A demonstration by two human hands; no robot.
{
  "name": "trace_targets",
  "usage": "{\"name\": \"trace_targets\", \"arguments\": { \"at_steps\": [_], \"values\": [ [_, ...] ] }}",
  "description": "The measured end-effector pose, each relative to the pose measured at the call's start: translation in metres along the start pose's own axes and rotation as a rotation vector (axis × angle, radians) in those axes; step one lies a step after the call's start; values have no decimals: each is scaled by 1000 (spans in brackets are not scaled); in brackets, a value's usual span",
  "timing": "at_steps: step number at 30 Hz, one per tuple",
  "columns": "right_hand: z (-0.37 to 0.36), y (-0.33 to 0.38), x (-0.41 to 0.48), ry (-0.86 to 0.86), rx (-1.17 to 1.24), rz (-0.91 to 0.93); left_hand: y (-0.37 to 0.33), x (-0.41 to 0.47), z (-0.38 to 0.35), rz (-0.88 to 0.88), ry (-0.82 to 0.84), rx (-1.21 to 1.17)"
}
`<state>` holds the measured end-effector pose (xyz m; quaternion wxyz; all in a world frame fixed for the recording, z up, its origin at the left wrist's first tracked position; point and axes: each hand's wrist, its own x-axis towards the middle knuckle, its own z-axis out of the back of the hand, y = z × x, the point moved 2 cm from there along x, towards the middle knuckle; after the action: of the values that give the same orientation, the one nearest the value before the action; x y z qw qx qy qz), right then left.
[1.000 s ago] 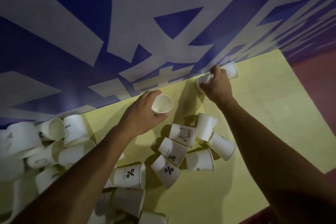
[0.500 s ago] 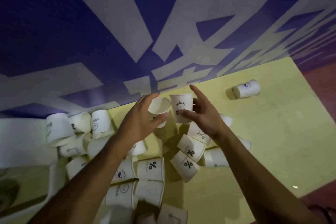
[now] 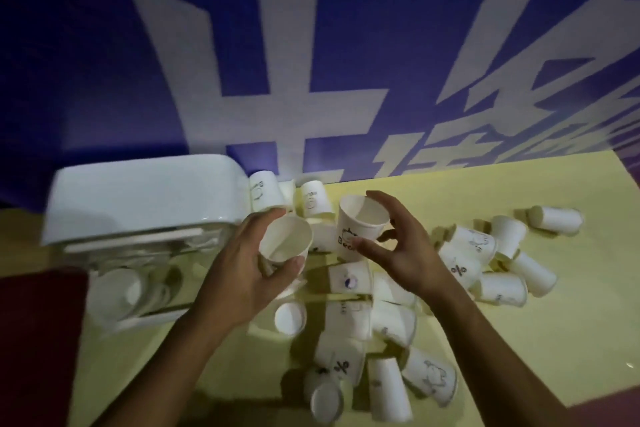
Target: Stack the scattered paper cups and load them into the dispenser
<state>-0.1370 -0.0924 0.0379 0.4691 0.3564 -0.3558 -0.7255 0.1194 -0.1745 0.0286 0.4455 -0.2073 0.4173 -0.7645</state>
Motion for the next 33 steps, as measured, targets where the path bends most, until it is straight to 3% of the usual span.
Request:
{"name": "trace_targets", "arguments": {
  "at_steps": [8,15,25,33],
  "values": [
    [-124,68,-42,-23,-43,127,56,-84,101,-18,-51,11],
    [-189,97,-57,28,-48,230,113,-128,146,100,-205,-5],
    [-220,118,-56,56,-54,292,133,-127,165,145,-337,-25],
    [-224,117,-59,17,-88,301,158,-113,145,277,-253,15]
  ]
}}
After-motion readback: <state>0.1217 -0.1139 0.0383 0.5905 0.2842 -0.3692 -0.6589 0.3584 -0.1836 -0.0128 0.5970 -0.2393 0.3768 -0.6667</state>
